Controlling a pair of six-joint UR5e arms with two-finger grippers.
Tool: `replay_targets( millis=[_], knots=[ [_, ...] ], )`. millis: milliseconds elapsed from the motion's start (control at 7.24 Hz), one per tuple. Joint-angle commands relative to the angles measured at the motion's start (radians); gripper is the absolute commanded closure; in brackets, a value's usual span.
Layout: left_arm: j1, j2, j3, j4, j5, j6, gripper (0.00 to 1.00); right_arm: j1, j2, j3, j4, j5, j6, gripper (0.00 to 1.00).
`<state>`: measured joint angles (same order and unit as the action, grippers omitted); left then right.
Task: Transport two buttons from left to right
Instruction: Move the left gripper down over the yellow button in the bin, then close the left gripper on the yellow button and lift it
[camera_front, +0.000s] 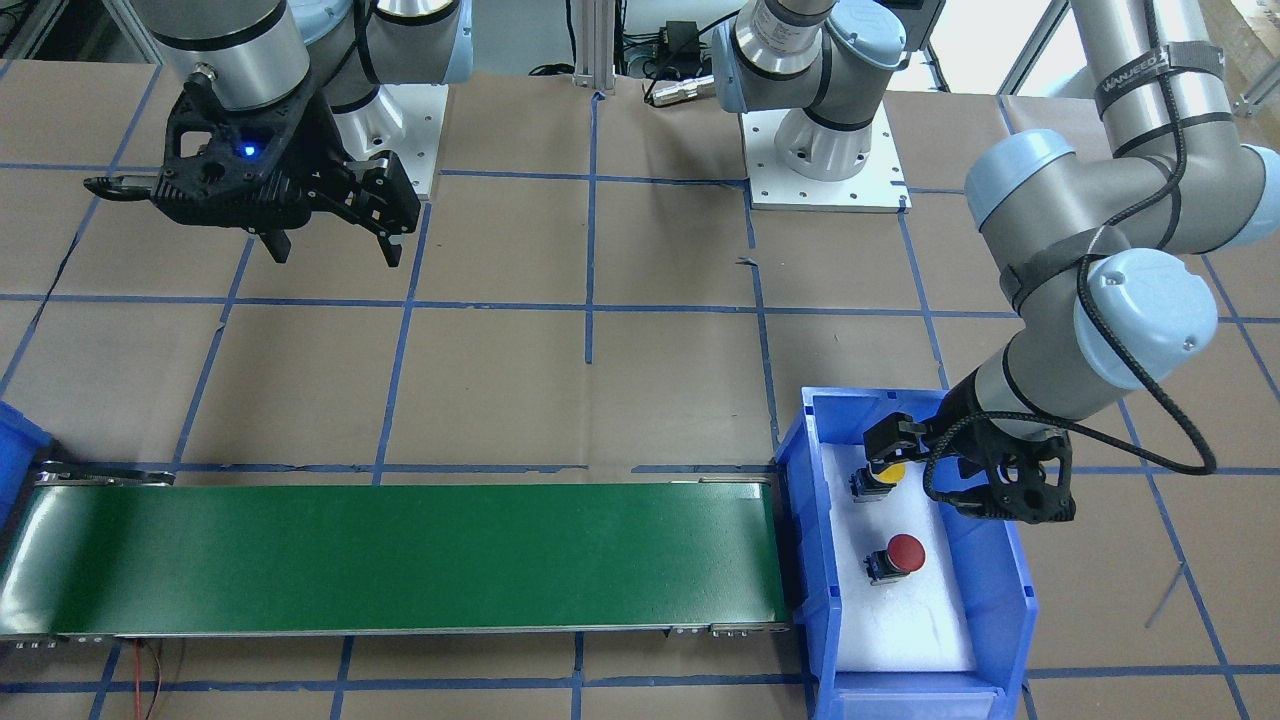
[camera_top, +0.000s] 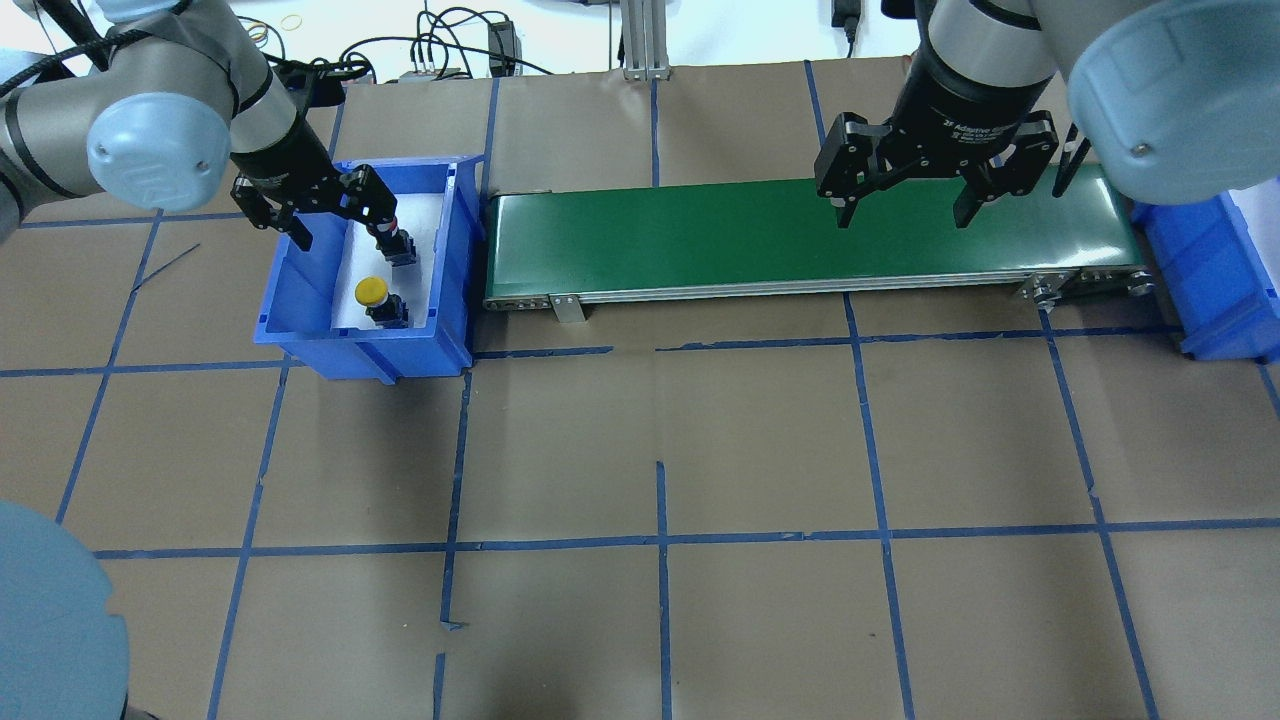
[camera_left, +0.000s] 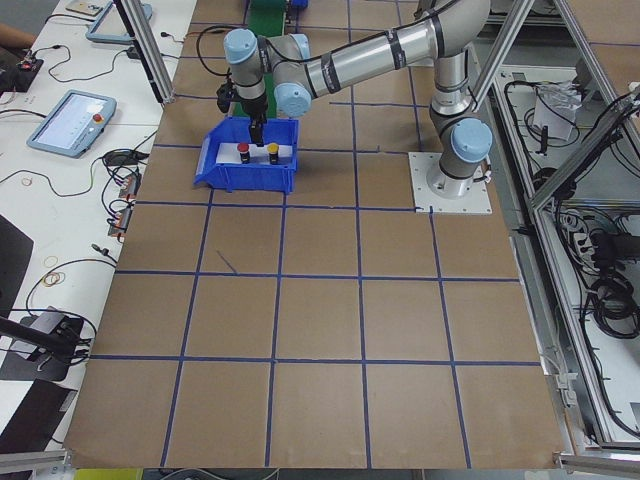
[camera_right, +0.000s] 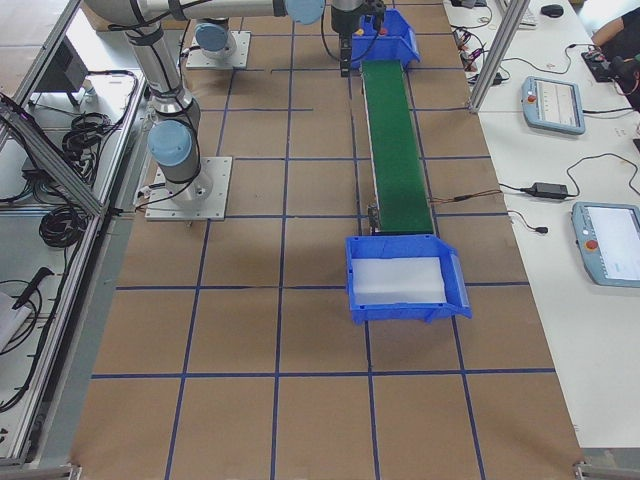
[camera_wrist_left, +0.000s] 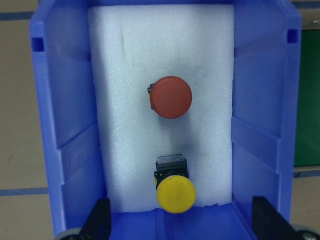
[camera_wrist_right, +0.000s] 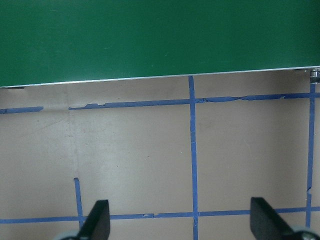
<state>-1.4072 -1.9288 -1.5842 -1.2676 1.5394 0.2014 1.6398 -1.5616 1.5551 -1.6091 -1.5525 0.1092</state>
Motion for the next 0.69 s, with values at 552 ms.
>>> replay_targets(
  millis=[552],
  knots=[
    [0.001,-0.045,-0.123,0.148,-0.008,-0.055,0.0,0.001,0.0,-0.001,0.002,0.0,0.001,0.0]
  ],
)
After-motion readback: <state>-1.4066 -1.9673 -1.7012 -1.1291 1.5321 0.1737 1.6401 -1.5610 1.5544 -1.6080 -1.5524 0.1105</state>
